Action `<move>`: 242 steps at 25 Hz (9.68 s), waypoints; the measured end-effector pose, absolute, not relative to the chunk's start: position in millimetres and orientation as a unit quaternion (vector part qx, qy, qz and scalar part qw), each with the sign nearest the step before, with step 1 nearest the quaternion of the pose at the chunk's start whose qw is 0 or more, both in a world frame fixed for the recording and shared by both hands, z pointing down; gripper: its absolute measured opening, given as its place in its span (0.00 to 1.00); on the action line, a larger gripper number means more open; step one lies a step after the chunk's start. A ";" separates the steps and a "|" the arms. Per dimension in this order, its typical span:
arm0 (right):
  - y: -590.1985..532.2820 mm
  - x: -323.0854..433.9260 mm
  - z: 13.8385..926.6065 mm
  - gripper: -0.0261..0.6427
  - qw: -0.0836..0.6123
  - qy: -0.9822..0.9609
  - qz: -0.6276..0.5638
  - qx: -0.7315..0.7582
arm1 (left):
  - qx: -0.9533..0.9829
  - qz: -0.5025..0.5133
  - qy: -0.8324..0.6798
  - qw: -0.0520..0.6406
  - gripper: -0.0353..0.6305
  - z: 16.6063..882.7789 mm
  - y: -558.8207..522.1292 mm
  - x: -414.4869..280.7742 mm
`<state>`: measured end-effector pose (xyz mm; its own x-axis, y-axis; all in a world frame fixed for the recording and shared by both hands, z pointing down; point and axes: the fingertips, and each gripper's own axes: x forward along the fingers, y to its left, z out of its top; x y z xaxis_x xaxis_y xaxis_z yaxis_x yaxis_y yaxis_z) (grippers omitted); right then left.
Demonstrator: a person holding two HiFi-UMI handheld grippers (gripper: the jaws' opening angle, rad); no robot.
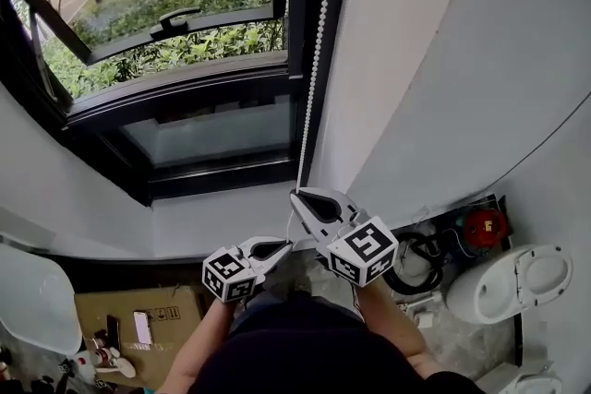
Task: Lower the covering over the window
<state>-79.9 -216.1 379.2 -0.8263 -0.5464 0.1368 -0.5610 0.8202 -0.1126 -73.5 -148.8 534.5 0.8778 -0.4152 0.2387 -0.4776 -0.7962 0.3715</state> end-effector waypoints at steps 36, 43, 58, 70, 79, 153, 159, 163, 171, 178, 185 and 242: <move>-183.9 -107.0 460.6 0.06 0.093 -0.926 0.137 0.340 | 0.958 0.030 -0.232 0.163 0.35 495.5 -145.9 -151.0; -182.9 -93.2 464.0 0.06 0.089 -0.921 0.144 0.351 | 0.958 0.043 -0.267 0.099 0.36 464.1 -161.5 -168.4; -173.1 -102.1 464.4 0.06 0.104 -0.926 0.133 0.338 | 0.980 -0.027 -0.181 0.074 0.36 380.6 -167.2 -101.8; -159.4 -118.1 503.5 0.06 0.192 -0.930 0.146 0.276 | 0.981 -0.021 -0.170 0.090 0.36 388.1 -168.8 -93.1; -154.6 -116.5 521.8 0.06 0.220 -0.927 0.148 0.266 | 0.981 -0.011 -0.164 0.101 0.28 396.2 -168.1 -90.5; -130.8 -110.3 583.2 0.06 0.328 -0.897 0.178 0.238 | 0.967 0.040 -0.144 0.206 0.07 479.4 -165.9 -86.5; -127.8 -109.7 583.1 0.06 0.331 -0.895 0.175 0.240 | 0.958 0.133 -0.131 0.217 0.07 535.3 -146.6 -83.4; -126.2 -108.0 584.9 0.06 0.331 -0.895 0.178 0.241 | 0.950 0.126 -0.131 0.253 0.07 555.6 -136.9 -80.2; -116.3 -105.6 592.3 0.06 0.330 -0.893 0.190 0.240 | 0.941 0.112 -0.135 0.288 0.07 571.8 -130.1 -84.2; -101.1 -91.2 642.1 0.06 0.381 -0.874 0.204 0.222 | 0.939 0.102 -0.153 0.291 0.07 572.4 -134.0 -85.2; -90.9 -54.9 618.8 0.08 0.344 -0.886 0.221 0.220 | 0.934 0.089 -0.173 0.300 0.07 572.2 -134.2 -75.5; -139.7 -30.0 367.2 0.06 0.062 -0.957 0.057 0.276 | 0.908 0.123 -0.264 0.301 0.07 609.2 -78.2 -13.0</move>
<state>-30.0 -139.7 367.2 -0.8396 -0.5217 0.1511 -0.5360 0.8409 -0.0744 -13.0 -78.2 609.2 0.8306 -0.4059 0.3813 -0.5533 -0.6798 0.4814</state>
